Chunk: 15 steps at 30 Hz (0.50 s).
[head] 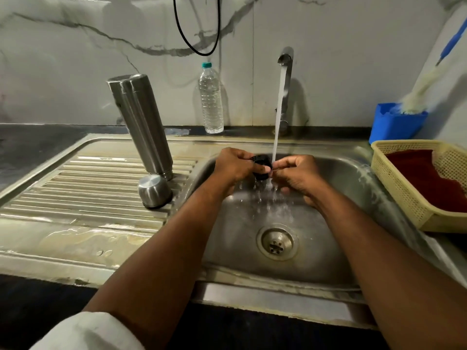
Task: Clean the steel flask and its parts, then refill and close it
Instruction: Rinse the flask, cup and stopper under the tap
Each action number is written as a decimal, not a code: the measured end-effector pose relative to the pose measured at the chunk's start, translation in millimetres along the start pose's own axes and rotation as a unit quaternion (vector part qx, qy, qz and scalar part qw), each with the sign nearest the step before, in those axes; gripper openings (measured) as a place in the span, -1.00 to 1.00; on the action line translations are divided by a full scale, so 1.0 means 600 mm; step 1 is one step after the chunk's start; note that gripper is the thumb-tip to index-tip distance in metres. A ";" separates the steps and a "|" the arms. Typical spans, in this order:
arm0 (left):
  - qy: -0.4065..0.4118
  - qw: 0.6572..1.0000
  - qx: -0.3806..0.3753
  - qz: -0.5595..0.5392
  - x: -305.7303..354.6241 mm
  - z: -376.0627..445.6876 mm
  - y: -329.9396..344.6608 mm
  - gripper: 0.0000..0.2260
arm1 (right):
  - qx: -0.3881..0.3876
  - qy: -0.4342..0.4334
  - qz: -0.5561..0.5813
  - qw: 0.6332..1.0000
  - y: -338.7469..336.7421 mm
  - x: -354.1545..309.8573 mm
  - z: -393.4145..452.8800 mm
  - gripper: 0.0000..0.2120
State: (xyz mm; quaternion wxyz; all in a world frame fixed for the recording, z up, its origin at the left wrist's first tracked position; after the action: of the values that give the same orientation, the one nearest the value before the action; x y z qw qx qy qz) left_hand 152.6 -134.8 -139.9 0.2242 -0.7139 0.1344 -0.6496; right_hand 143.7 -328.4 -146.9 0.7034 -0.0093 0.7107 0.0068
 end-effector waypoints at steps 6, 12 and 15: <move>0.035 0.997 0.064 0.039 0.012 -0.084 -0.096 -0.53 | 0.006 -0.009 -0.123 0.992 0.016 -0.008 -0.018 -0.90; 0.079 0.988 0.129 0.023 -0.023 -0.223 -0.238 -0.64 | -0.037 -0.079 -0.233 0.968 0.055 -0.028 -0.039 -0.91; 0.055 0.985 0.160 0.020 -0.067 -0.274 -0.309 -0.65 | -0.042 -0.094 -0.265 0.959 0.059 -0.029 -0.042 -0.91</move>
State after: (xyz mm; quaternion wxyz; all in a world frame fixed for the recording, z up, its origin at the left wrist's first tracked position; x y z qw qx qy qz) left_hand -33.0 21.1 -73.8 0.3411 -0.6293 0.0550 -0.6962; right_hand 117.8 -293.3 -129.6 0.7428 -0.2265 0.6121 -0.1491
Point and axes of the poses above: each hand's wrist, its own z-axis towards the middle knuckle, its own y-axis out of the palm, x = y × z, the point moved 10 cm from there along z, towards the middle knuckle, and after that the axes turned 13 degrees about z, right-handed, at the moved point
